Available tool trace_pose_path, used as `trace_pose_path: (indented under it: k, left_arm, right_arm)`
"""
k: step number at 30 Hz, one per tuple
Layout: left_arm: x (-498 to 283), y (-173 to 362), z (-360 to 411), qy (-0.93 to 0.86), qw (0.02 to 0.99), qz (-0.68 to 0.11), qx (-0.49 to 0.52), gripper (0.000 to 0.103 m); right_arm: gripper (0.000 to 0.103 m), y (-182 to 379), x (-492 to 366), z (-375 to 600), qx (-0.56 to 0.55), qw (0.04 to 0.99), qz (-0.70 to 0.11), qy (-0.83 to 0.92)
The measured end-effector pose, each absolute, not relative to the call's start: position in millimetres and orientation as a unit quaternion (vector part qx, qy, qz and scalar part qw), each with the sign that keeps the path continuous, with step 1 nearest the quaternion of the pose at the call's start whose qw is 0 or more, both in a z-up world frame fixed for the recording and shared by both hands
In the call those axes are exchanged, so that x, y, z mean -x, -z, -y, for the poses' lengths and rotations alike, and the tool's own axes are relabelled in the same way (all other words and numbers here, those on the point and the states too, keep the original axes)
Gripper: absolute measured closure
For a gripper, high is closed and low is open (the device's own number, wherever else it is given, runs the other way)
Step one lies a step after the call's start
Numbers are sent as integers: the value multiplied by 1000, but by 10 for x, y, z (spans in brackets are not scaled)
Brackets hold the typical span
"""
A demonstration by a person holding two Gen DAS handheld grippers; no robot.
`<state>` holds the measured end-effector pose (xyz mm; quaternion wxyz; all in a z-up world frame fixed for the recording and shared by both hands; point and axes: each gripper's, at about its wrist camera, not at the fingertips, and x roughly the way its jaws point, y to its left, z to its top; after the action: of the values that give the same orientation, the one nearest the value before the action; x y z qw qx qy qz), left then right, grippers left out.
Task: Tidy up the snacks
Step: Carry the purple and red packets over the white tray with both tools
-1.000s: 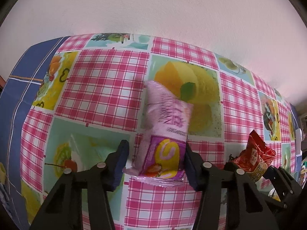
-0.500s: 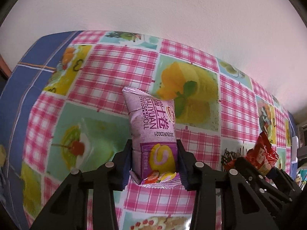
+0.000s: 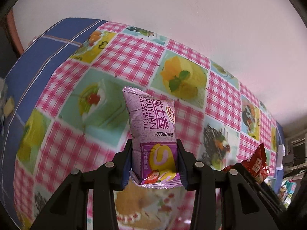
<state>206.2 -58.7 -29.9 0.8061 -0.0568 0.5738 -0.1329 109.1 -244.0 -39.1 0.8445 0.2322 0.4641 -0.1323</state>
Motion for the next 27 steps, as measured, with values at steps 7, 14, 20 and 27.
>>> trace_pose_path:
  k: [7,14,20,27]
  left_arm:
    - [-1726,-10,517,129,811,-566,74,60]
    - [-1358,-257,584,142,811,-562,81,60]
    - [-1015,-287,666,154,803,-569,82,60]
    - [-643,-240,780,160,801,-573,70,60]
  right_arm:
    - [44,199,-594,2361,-254,844,-450,147]
    - [44,-20,-202,2275,-262,848,-432,161]
    - [44,-146,112,2248,-264,850,-420,173]
    - [44,-175,464,2289,-266,851,-413,185]
